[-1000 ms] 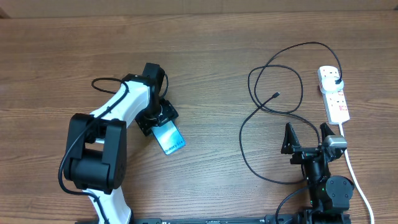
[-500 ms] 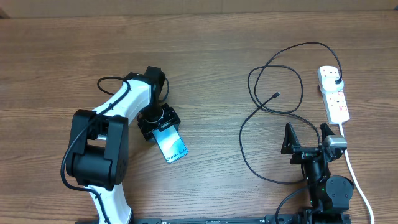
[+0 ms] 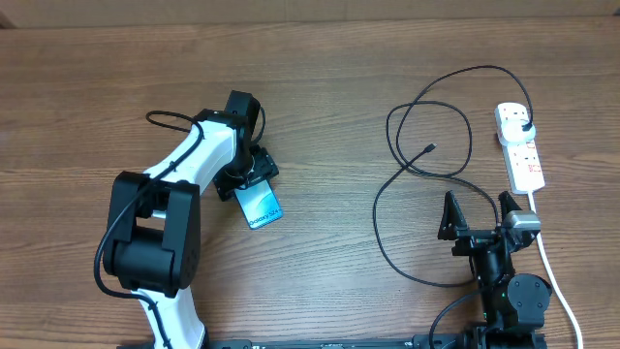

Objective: Plug charger to phone and switch on socket
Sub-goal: 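Lift the phone upright with the left gripper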

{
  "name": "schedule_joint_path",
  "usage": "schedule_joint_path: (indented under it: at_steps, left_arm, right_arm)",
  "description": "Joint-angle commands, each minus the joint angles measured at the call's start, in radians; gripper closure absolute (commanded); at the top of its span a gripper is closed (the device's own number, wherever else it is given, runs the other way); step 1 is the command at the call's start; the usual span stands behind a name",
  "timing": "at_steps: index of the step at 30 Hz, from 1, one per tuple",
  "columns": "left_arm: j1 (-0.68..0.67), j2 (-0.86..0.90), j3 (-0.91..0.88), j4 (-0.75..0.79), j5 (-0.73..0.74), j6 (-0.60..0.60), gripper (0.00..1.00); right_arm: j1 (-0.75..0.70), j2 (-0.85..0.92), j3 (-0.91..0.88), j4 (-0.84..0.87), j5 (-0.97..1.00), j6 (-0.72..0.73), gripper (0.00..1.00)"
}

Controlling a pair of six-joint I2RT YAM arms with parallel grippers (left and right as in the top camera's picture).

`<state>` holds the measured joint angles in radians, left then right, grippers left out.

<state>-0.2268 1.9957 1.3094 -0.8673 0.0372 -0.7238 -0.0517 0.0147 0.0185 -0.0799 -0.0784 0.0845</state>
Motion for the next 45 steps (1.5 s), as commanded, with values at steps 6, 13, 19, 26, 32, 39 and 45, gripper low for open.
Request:
schedule_joint_path:
  at_steps: [6, 13, 19, 26, 32, 39, 45]
  left_arm:
    - [0.010, 0.039, -0.042, 0.000, 0.019, 0.014, 0.03]
    - [0.009, 0.039, -0.061, -0.063, 0.054, 0.014, 0.00]
    - [0.010, 0.039, -0.094, -0.058, 0.067, 0.003, 0.16]
    - [0.010, 0.039, -0.099, -0.045, 0.002, -0.019, 0.29]
    - [0.010, 0.039, -0.099, -0.043, -0.020, -0.043, 0.42]
    - [0.010, 0.039, -0.099, -0.043, -0.021, -0.043, 0.37]
    - [0.010, 0.039, -0.098, -0.044, -0.021, -0.043, 0.41]
  right_arm:
    - [-0.002, -0.012, -0.011, 0.004, -0.002, -0.003, 0.00]
    - [-0.002, -0.012, -0.011, 0.004, -0.002, -0.004, 0.00]
    - [-0.002, -0.012, -0.011, 0.004, -0.002, -0.003, 0.00]
    - [-0.002, -0.012, -0.011, 0.004, -0.002, -0.004, 0.00]
    - [-0.002, -0.012, -0.011, 0.004, -0.002, -0.004, 0.00]
    - [-0.002, -0.012, -0.011, 0.004, -0.002, -0.004, 0.00]
    - [-0.002, -0.012, -0.011, 0.004, -0.002, -0.003, 0.00]
